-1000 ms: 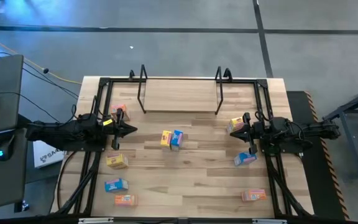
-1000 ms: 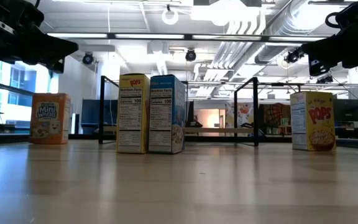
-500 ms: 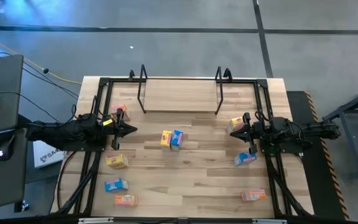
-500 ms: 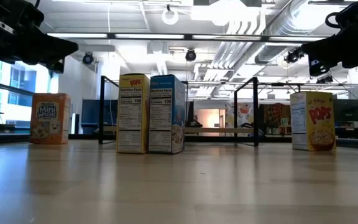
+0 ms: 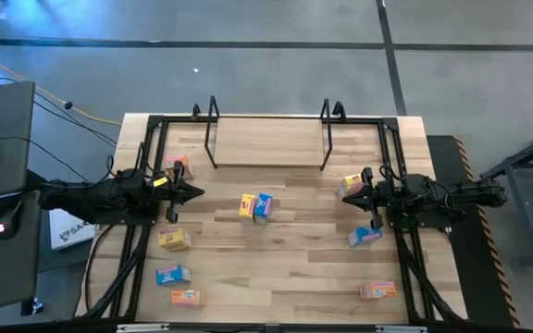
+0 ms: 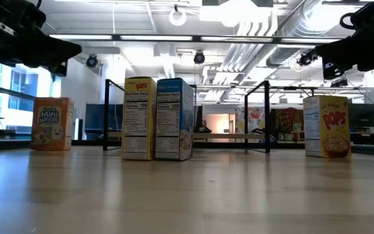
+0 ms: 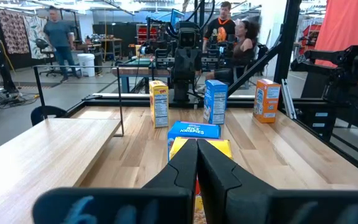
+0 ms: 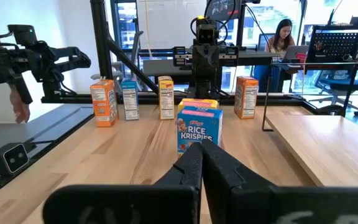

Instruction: Stack cereal on shelf

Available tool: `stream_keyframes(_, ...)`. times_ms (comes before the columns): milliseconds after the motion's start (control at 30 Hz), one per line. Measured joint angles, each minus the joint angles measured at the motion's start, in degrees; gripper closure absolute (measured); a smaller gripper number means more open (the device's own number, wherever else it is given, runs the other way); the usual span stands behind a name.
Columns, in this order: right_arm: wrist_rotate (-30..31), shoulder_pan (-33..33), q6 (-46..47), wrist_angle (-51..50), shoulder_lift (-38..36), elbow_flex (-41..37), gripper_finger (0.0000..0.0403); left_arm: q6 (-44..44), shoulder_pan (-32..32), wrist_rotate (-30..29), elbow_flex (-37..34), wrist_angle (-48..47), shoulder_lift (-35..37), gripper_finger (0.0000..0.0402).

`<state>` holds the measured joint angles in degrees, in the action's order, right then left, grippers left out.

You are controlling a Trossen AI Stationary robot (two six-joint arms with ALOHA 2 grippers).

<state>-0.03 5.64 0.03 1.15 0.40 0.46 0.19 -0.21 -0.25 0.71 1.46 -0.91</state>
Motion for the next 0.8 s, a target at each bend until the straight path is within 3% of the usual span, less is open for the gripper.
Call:
stream_keyframes(467,0.00,0.01,0.00,0.00,0.01,0.01,0.0402,-0.15,0.01,0.01,0.00,0.60,-0.01,0.0398)
stream_keyframes(667,0.00,0.01,0.00,0.00,0.01,0.00,0.0402,-13.34,0.00,-0.73,0.01,23.44,0.00,0.0399)
stream_keyframes(800,0.00,0.00,0.00,0.00,0.02,0.00,0.0402,-19.80,0.00,-11.37,0.04,40.24,0.02,0.0398)
